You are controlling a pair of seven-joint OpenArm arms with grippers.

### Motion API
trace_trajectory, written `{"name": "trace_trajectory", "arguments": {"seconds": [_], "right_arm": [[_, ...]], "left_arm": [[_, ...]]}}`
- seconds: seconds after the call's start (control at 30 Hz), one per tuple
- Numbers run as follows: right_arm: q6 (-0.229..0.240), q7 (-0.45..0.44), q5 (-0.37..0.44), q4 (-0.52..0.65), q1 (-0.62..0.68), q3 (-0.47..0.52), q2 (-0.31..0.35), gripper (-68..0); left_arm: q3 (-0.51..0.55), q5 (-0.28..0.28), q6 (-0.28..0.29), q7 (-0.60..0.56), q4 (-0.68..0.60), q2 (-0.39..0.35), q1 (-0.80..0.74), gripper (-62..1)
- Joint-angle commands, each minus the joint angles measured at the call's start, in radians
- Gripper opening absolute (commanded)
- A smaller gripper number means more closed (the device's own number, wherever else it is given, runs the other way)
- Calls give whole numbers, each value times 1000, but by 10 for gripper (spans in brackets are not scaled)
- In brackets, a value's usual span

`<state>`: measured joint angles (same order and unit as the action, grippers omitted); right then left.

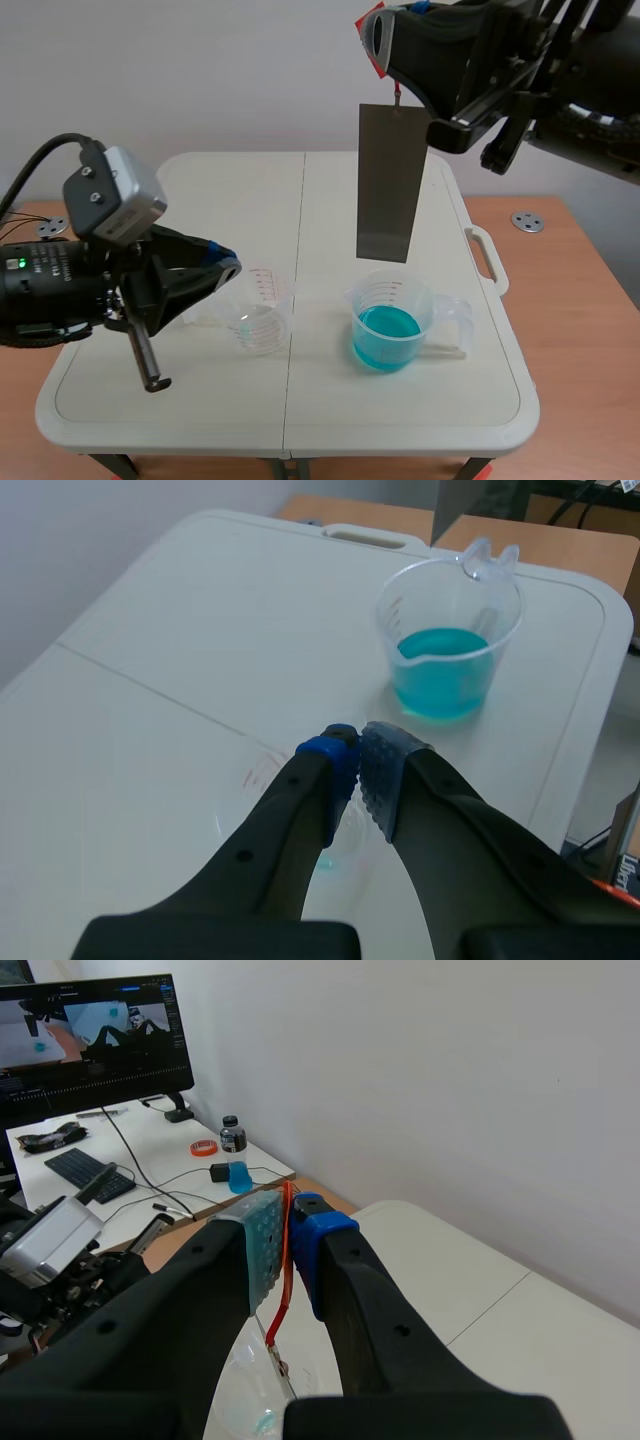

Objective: Hold the metal plate by the orange handle, dip it into the blue solution, take it out and point at it, then put the plate back in the beaker on the left.
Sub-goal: 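Raise the plate and point at it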

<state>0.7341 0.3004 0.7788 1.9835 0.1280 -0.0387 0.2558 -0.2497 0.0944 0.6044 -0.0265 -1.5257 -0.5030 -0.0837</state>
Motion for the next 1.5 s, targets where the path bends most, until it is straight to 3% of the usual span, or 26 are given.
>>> {"name": "trace_trajectory", "arguments": {"seconds": [0.0, 0.3, 0.67, 1.1, 1.3, 1.47], "right_arm": [[11, -10, 19, 19, -12, 8, 7, -664], [11, -6, 18, 19, -12, 8, 7, -664], [11, -3, 18, 19, -12, 8, 7, -664], [11, -3, 18, 19, -12, 8, 7, -664], [11, -3, 18, 19, -12, 8, 7, -664], [11, -2, 18, 19, -12, 8, 7, -664]], "left_arm": [[-7, 12, 1, 13, -6, 24, 11, -551], [-87, -11, -86, 156, 1, 126, 101, -551], [-137, -13, -48, 158, 15, 140, 134, -552], [-137, -13, -65, 157, 15, 138, 134, -552], [-62, -9, -154, 121, 11, 93, 110, -551], [112, -8, -201, 66, -21, 8, -18, -551]]}}
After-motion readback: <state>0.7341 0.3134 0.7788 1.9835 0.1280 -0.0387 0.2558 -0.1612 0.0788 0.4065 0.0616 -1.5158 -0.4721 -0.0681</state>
